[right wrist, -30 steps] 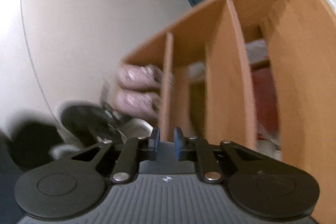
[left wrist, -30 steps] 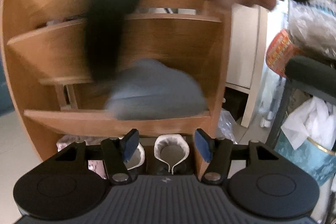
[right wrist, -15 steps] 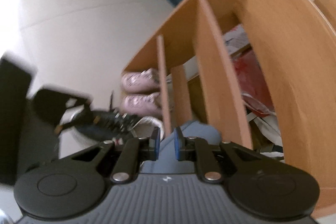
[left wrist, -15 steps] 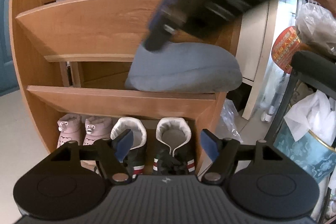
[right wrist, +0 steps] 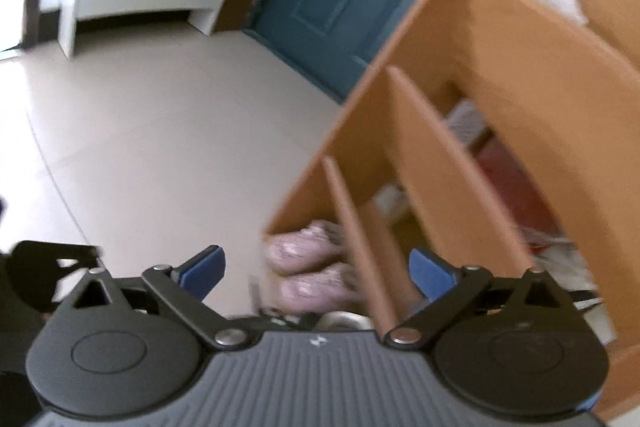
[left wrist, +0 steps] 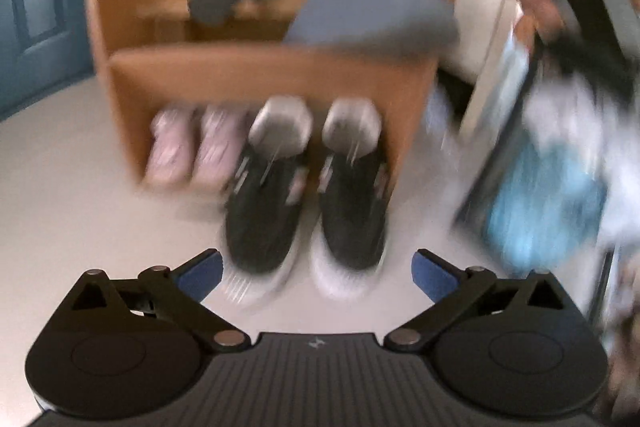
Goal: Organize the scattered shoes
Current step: 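Withdraw the right tool from the shelf, then move the left tool down to the second blue-gray slipper on the floor, then close the left tool on the blue-gray slipper's heel rim and lift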
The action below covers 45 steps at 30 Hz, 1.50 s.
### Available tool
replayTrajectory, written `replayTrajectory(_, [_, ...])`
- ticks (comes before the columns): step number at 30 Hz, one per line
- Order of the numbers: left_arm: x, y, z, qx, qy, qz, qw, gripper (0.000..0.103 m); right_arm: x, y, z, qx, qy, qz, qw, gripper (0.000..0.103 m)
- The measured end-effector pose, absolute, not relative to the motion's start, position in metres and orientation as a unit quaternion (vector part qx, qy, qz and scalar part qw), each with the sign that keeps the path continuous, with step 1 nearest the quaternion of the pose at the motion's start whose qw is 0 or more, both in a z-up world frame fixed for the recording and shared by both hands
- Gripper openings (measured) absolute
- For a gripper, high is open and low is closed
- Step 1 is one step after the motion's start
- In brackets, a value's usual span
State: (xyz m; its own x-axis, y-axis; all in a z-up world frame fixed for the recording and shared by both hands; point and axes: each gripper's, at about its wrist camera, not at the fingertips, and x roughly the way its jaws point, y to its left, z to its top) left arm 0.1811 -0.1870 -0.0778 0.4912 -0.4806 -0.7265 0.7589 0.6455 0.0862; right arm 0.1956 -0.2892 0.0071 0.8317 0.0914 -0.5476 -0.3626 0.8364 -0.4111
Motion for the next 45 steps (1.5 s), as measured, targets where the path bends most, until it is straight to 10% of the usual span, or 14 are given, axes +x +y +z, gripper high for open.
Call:
replayTrajectory(16, [0.063,0.059,-0.171,0.251,0.539,-0.062,0.801,0.103,0.211,-0.101,-0.022,-0.044,0.418,0.325,0.847,0.100])
replayTrajectory(30, [0.061,0.118,-0.202,0.233,0.525,0.106,0.812,0.103,0.169,-0.062,-0.145,-0.054,0.534,0.375,0.756,0.101])
replayTrajectory(33, [0.062,0.131,-0.212,0.265,0.536,0.082,0.797,0.081,0.170,-0.068,-0.147,-0.041,0.534,0.368,0.760,0.101])
replayTrajectory(42, [0.061,0.168,-0.235,0.284,0.616,0.046,0.733,0.078,0.167,-0.057,-0.146,-0.063,0.505,0.380,0.772,0.101])
replayTrajectory(45, [0.054,0.169,-0.250,0.278,0.617,0.056,0.734,0.049,0.165,-0.051,-0.147,-0.065,0.507,0.385,0.768,0.101])
